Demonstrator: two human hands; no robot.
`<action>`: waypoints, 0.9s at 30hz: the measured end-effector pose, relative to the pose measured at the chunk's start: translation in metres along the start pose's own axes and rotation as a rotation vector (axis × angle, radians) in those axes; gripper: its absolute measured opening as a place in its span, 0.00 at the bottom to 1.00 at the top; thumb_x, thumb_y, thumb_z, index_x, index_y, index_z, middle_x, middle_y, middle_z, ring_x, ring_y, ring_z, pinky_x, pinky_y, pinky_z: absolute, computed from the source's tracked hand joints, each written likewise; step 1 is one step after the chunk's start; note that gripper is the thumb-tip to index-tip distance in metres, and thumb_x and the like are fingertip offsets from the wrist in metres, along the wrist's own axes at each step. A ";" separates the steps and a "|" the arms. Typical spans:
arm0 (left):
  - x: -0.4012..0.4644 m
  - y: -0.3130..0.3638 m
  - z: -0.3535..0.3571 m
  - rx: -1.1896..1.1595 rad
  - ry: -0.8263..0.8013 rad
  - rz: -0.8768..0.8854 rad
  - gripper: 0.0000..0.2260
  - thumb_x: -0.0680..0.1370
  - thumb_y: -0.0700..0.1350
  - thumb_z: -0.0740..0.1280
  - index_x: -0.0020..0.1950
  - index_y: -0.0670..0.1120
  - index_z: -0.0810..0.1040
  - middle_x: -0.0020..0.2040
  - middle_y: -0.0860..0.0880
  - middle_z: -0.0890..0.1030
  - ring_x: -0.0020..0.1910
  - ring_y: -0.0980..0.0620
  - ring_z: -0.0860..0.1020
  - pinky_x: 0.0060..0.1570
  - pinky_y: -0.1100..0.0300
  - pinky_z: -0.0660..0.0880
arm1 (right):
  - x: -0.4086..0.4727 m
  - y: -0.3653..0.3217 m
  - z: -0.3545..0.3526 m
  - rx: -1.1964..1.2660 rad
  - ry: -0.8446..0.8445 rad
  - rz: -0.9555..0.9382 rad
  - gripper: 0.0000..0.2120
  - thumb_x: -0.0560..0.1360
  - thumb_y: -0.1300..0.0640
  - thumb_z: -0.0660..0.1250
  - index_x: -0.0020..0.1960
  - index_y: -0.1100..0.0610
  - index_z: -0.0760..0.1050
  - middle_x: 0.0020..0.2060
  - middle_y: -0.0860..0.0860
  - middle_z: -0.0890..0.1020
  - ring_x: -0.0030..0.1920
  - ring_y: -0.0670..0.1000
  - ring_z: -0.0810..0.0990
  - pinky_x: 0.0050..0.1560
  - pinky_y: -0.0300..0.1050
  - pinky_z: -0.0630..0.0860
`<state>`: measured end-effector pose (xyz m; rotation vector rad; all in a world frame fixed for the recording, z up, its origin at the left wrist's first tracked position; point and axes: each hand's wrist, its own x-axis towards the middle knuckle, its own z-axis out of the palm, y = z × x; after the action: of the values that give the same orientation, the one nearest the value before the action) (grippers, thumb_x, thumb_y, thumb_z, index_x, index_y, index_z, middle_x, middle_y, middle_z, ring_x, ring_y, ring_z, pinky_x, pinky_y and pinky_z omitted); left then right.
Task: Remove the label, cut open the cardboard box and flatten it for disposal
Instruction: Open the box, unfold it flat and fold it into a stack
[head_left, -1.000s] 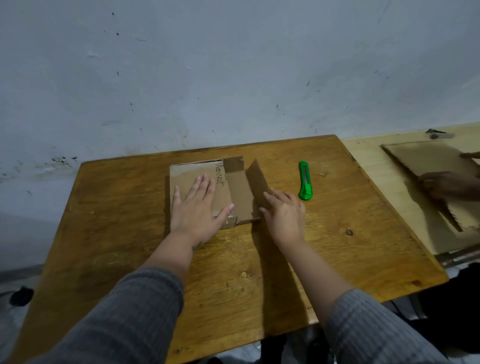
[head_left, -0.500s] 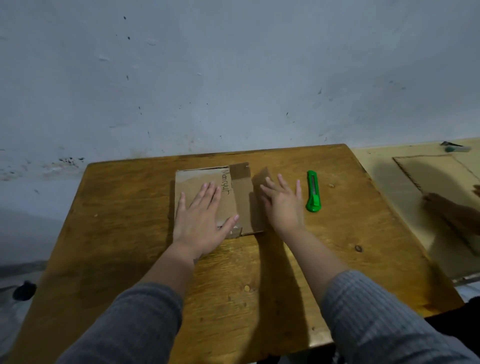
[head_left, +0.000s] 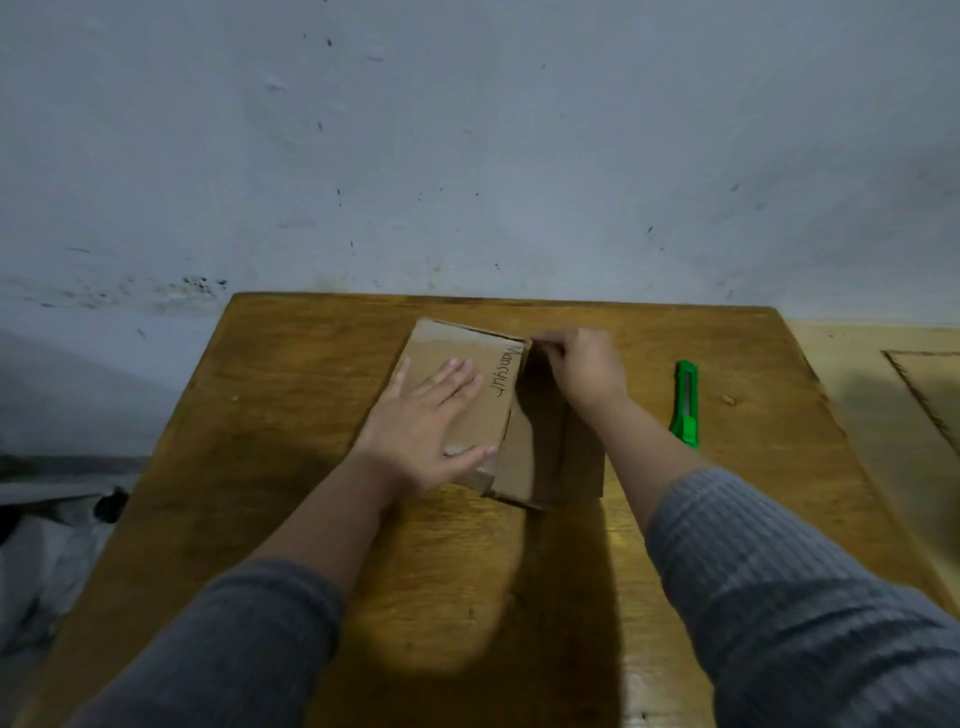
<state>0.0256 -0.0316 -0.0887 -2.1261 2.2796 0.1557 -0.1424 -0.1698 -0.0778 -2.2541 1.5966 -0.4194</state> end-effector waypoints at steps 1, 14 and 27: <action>-0.001 -0.003 -0.002 0.029 0.023 -0.016 0.34 0.76 0.69 0.42 0.78 0.54 0.44 0.78 0.55 0.44 0.76 0.58 0.41 0.74 0.44 0.37 | -0.005 0.004 -0.002 0.025 0.012 0.047 0.13 0.79 0.58 0.60 0.60 0.50 0.78 0.54 0.54 0.83 0.49 0.54 0.81 0.46 0.48 0.79; -0.089 0.014 0.028 -0.730 0.270 -0.355 0.28 0.82 0.48 0.56 0.79 0.54 0.45 0.78 0.56 0.49 0.72 0.55 0.63 0.69 0.59 0.63 | -0.143 0.008 0.006 0.338 0.171 0.372 0.12 0.76 0.59 0.66 0.59 0.55 0.80 0.53 0.53 0.84 0.51 0.50 0.81 0.51 0.41 0.76; -0.107 0.009 0.035 -0.697 0.415 -0.300 0.24 0.81 0.39 0.60 0.76 0.49 0.60 0.75 0.53 0.63 0.69 0.60 0.65 0.58 0.83 0.52 | -0.159 -0.005 0.000 -0.111 0.016 -0.108 0.17 0.78 0.55 0.62 0.66 0.48 0.72 0.69 0.46 0.71 0.67 0.49 0.73 0.63 0.46 0.74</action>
<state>0.0227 0.0781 -0.1140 -3.0702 2.2836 0.6376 -0.1889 -0.0182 -0.0822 -2.4339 1.5458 -0.3860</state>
